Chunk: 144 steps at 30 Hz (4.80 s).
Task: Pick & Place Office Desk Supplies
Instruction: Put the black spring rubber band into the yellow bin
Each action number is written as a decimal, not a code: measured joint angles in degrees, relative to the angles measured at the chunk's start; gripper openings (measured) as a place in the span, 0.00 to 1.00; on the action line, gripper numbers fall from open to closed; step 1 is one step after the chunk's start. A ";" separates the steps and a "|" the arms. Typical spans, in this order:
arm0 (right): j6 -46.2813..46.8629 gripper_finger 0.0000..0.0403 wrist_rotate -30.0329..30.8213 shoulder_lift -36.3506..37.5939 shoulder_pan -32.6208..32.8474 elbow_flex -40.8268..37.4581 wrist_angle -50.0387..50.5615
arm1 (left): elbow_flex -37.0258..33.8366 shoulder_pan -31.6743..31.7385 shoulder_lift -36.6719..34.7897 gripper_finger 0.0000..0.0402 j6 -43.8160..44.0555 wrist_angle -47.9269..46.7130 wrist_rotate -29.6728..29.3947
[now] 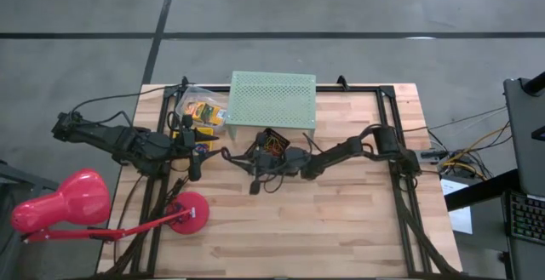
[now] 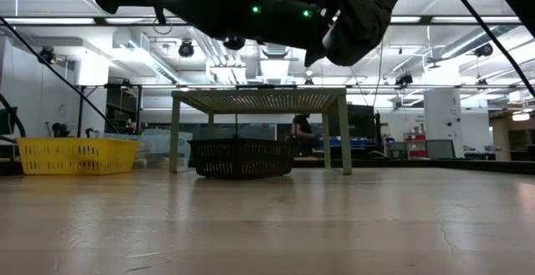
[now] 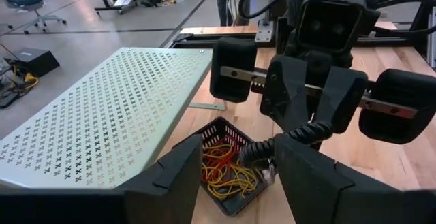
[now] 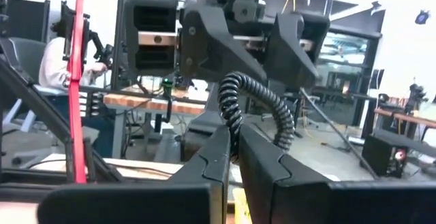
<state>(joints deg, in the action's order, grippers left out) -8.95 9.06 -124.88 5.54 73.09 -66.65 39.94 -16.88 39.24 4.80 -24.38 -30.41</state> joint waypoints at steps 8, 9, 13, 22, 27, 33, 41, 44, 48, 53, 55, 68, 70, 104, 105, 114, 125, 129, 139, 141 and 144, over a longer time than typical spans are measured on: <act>-1.83 0.06 -0.02 0.00 0.02 1.49 0.02 | 0.02 -0.02 0.00 0.46 0.00 0.00 0.00; -2.12 0.06 -0.02 0.00 0.02 1.58 0.06 | 0.00 -0.02 0.00 0.46 0.00 0.02 0.00; -3.51 0.06 -0.04 0.00 -0.21 1.65 0.01 | 0.02 -0.02 0.00 0.46 0.00 0.04 0.00; -0.22 0.06 0.03 0.00 -1.69 1.65 -0.12 | 0.02 -0.02 0.00 0.46 0.00 0.02 0.00; -0.14 0.06 0.00 0.00 -1.79 1.65 -0.13 | 0.01 -0.02 0.00 0.46 0.00 0.02 0.00; -0.05 0.06 -0.07 0.00 -1.79 1.65 -0.11 | 0.02 -0.02 0.00 0.46 0.01 0.02 0.00; -0.06 0.06 -0.07 0.00 -1.79 1.65 -0.09 | 0.02 -0.02 0.00 0.46 0.00 0.02 0.00; -0.21 0.06 -0.07 0.00 -1.79 1.65 -0.09 | 0.02 -0.07 0.00 0.46 0.00 0.02 0.01; -0.08 0.06 -0.07 0.00 -1.79 1.65 -0.09 | 0.01 -0.07 0.00 0.46 3.00 0.00 0.04; -0.08 0.06 -0.08 0.00 -1.79 1.65 -0.09 | 0.02 -0.07 -0.20 0.46 2.80 -1.31 1.20; -0.17 0.06 -0.07 0.00 -1.79 1.65 -0.09 | 0.02 -0.07 -0.14 0.46 2.57 -2.70 2.90; -0.18 0.06 -0.08 0.00 -1.81 1.65 -0.09 | 0.02 -0.07 -0.15 0.46 -0.48 -3.80 7.56; -0.07 0.06 -0.08 0.00 -1.81 1.65 -0.11 | 0.02 -0.07 -0.15 0.46 -0.48 -3.80 7.56; -0.24 0.06 -0.09 0.00 -1.81 1.65 -0.11 | 0.02 0.00 -0.11 0.46 2.59 -3.77 7.56; -0.24 0.06 -0.09 0.00 -1.81 1.65 -0.09 | 0.02 0.00 -0.11 0.46 2.63 -3.77 7.56; -0.23 0.06 -0.09 0.00 -1.81 1.65 -0.11 | 0.02 -0.02 -0.04 0.46 2.74 -3.74 7.56; -0.24 0.06 -0.09 0.00 -1.81 1.65 -0.11 | 0.02 -0.02 0.00 0.43 2.73 -3.17 7.28; -0.22 0.06 -0.09 0.00 -1.81 1.65 -0.11 | 0.02 -0.02 0.00 0.33 2.73 -3.17 7.10; -0.21 0.06 -0.09 0.00 -1.81 1.65 -0.12 | 0.02 -0.05 0.00 0.06 2.54 -3.28 7.10; -0.06 0.06 -0.11 0.00 -1.81 1.65 -0.11 | 0.02 -0.07 0.00 0.03 2.54 -3.28 7.10; -0.06 0.06 -0.38 0.00 -1.79 1.65 -0.11 | 0.02 -0.07 0.00 0.02 2.54 -3.28 7.08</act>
<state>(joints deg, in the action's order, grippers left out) -9.02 8.68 -124.88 3.75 74.74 -66.76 39.97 -16.95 39.24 7.33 -27.66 -23.33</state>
